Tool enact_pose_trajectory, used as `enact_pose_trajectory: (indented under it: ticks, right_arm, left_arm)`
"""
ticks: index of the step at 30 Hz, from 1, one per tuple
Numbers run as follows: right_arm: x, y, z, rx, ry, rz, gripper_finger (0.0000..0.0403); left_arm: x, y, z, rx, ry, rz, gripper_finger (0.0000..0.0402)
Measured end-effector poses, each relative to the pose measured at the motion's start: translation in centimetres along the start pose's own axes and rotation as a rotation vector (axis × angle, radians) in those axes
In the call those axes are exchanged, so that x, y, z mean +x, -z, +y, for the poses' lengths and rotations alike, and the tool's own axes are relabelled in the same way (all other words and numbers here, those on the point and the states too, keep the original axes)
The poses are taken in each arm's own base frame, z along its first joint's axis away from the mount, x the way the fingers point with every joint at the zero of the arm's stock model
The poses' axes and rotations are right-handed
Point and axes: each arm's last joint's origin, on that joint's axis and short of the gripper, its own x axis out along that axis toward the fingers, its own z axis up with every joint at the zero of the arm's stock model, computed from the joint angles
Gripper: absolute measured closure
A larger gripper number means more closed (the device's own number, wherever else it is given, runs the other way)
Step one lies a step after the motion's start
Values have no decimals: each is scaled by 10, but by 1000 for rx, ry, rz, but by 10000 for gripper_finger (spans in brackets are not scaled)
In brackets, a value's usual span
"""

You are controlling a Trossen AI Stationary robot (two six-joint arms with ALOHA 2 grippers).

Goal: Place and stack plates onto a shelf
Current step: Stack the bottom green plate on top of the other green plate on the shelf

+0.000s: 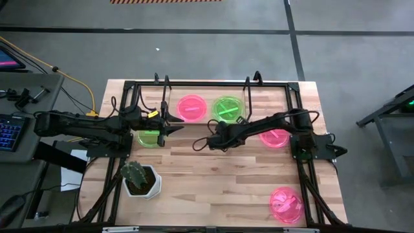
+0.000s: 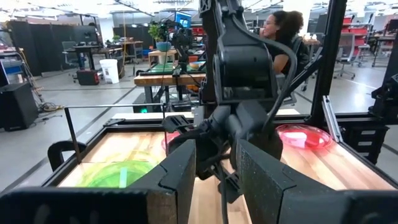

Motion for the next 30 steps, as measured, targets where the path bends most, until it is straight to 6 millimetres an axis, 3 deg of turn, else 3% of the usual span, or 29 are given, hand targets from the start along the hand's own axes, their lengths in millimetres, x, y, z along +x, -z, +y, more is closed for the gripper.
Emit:
enact_pose_trajectory:
  ticks: [8,14,21,30]
  right_arm:
    - [1,8,1,-8,117,-23,403]
    - [-8,0,-1,-3,166,-95,403]
    - [0,-9,-13,29,196,-68,403]
    - [1,-10,-12,18,193,-84,403]
  left_arm:
    - [0,0,0,-2,0,0,296]
    - [0,0,0,-6,-1,0,296]
    - [0,0,0,-7,-2,0,296]
    - [0,0,0,-7,-2,0,296]
